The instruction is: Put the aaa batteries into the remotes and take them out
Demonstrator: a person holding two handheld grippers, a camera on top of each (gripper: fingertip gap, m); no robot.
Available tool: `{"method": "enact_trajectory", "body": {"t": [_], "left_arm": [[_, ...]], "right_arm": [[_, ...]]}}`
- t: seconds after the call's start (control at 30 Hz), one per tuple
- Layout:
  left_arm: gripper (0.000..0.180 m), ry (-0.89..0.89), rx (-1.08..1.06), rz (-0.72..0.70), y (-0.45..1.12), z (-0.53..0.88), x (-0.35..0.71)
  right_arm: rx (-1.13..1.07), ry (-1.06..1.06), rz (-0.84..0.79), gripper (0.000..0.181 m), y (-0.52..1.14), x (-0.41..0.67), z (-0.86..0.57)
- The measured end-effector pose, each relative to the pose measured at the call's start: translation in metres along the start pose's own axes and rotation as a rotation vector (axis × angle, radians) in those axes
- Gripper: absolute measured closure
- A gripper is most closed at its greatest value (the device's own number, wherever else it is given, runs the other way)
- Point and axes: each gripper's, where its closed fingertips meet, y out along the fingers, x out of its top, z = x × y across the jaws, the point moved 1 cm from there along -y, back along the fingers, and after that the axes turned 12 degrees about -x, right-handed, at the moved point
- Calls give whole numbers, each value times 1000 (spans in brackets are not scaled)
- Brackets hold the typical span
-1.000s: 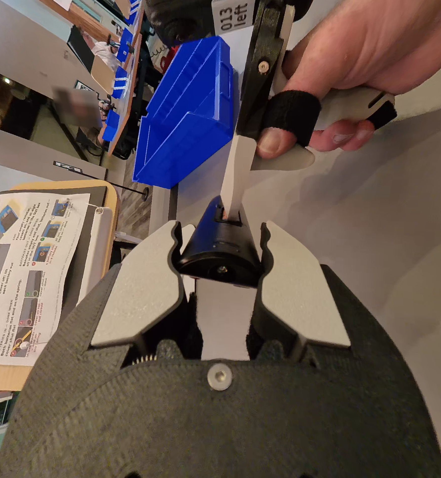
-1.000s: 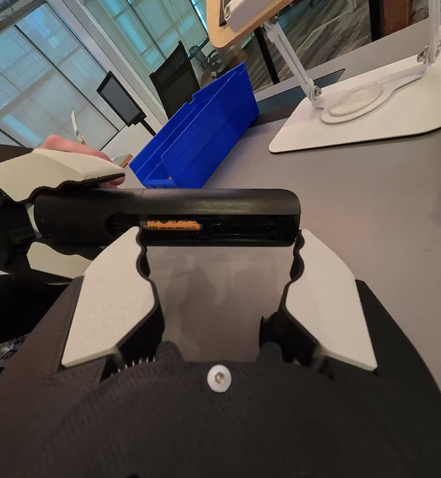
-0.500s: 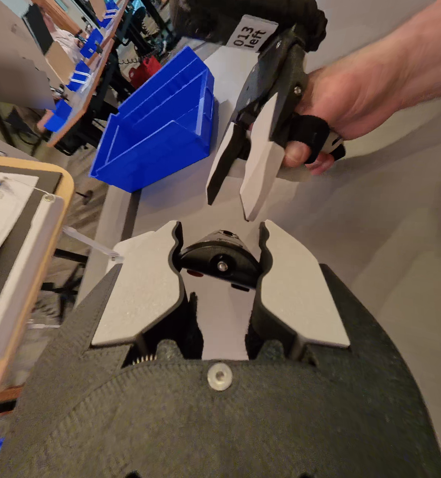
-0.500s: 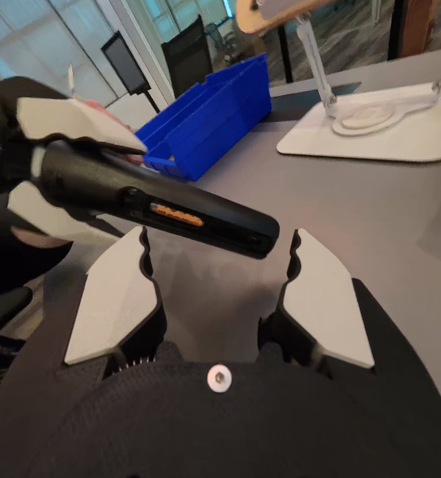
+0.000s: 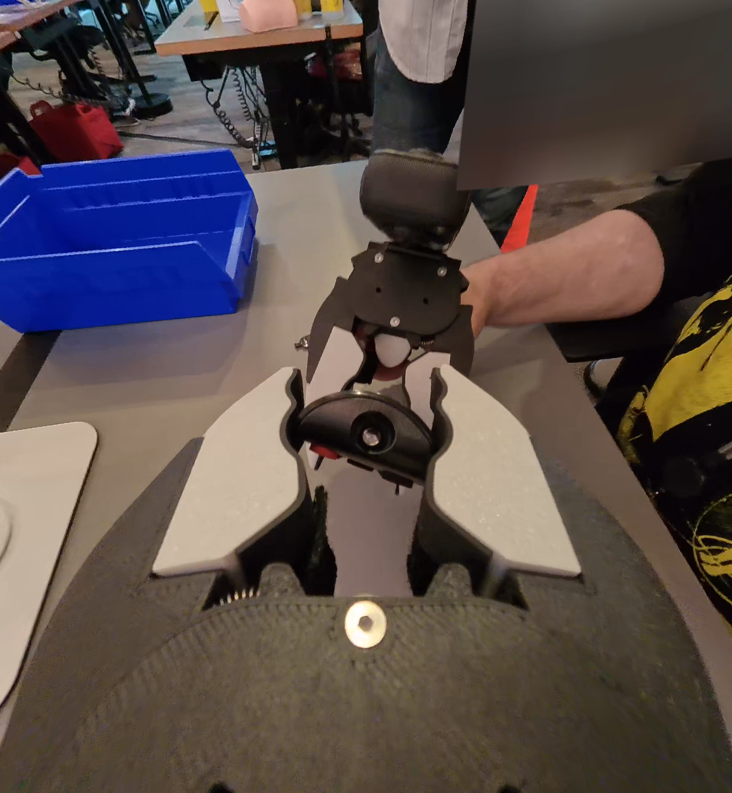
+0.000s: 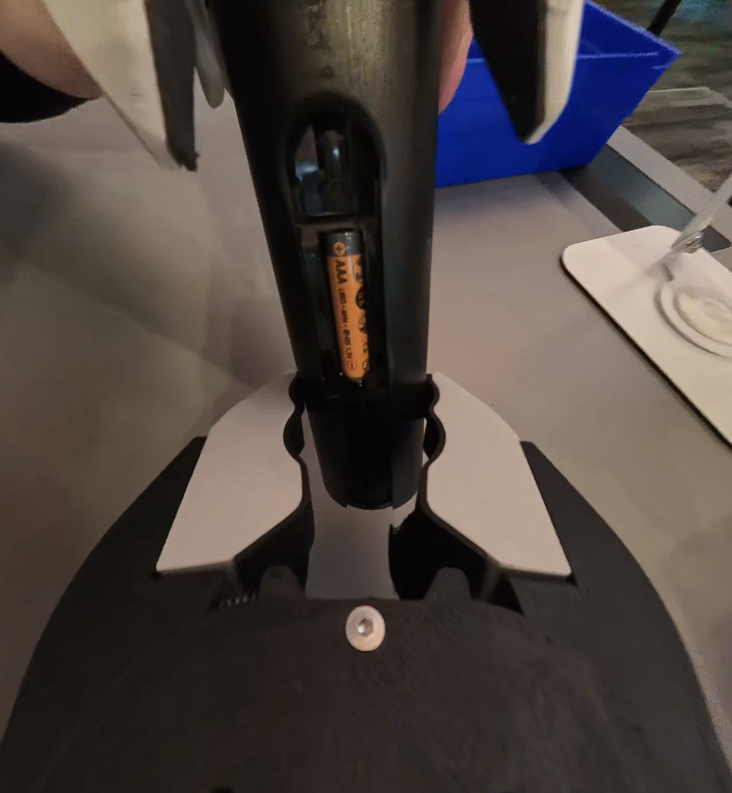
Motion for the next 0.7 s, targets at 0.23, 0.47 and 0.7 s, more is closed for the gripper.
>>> {"method": "enact_trajectory", "body": {"t": [0.23,0.47,0.7], "left_arm": [[122,-32,-39,-97,2,-2,11],[122,-61,-69,-156,5,-2,16],[117,-26,-115,-243,2,-7,24]], "right_arm": [[38,99,-59,97,4,8,5],[41,32,-28,122,8,5,11],[127,67,-79,123,1,13,19]]}}
